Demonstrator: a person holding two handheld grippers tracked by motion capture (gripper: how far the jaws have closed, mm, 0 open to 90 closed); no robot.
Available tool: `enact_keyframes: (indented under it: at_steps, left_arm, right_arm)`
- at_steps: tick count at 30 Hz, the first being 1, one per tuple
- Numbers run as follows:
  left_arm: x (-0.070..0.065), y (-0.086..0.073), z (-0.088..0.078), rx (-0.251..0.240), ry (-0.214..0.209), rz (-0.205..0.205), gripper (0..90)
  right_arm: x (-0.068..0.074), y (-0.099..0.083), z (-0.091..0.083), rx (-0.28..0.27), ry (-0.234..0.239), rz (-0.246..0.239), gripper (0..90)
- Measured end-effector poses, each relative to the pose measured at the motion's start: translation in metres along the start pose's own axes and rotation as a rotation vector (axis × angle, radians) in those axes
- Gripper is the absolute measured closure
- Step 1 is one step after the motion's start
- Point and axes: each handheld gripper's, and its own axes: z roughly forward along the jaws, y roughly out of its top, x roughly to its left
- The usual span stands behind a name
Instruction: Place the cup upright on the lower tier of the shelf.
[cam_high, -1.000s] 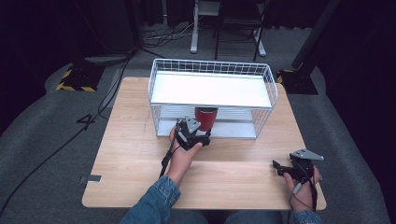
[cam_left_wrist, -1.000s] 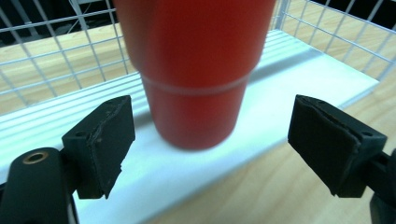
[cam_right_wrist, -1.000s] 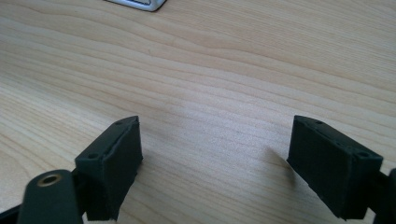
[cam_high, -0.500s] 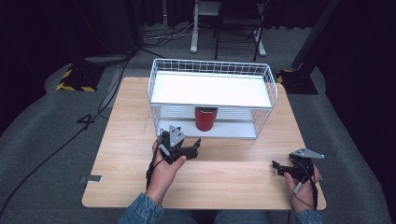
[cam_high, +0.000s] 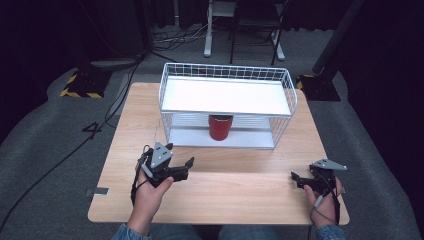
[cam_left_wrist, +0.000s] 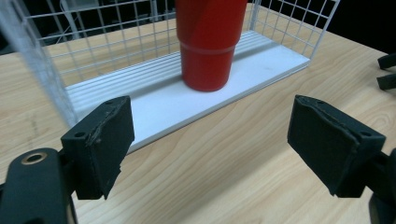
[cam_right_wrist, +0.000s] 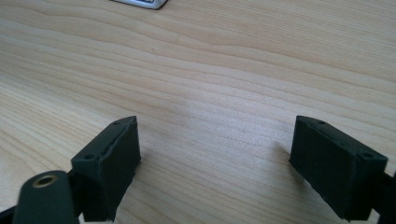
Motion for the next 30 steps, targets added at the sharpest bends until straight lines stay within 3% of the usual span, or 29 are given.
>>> enact_keyframes:
  at_steps: [9, 12, 13, 20, 24, 26, 28, 30]
  left_arm:
    - [0.022, -0.024, -0.032, 0.045, -0.021, 0.044, 15.3]
    - [0.025, -0.03, -0.035, 0.068, -0.058, 0.051, 15.3]
    - [0.03, -0.038, -0.038, 0.081, -0.091, 0.046, 15.4]
    - [0.044, -0.055, -0.043, 0.118, -0.104, -0.007, 15.5]
    - [0.056, -0.069, -0.045, 0.187, -0.072, 0.006, 15.5]
    - [0.059, -0.072, -0.045, 0.204, -0.071, 0.018, 15.5]
    - [0.065, -0.084, -0.043, 0.263, -0.087, 0.066, 15.6]
    - [0.068, -0.089, -0.042, 0.277, -0.093, 0.069, 15.6]
  right_arm:
    - [0.0, 0.0, 0.0, 0.0, 0.0, 0.0, 16.0]
    - [0.0, 0.0, 0.0, 0.0, 0.0, -0.001, 16.0]
    - [0.0, 0.0, 0.0, 0.0, 0.0, -0.001, 16.0]
    - [0.001, 0.0, 0.0, -0.002, -0.001, -0.009, 16.0]
    - [0.001, 0.0, 0.0, -0.003, -0.001, -0.01, 16.0]
    - [0.001, 0.0, 0.0, -0.004, 0.0, -0.01, 16.0]
    - [0.001, 0.0, 0.0, -0.003, 0.002, -0.011, 16.0]
    - [0.002, 0.0, 0.0, -0.004, 0.003, -0.013, 16.0]
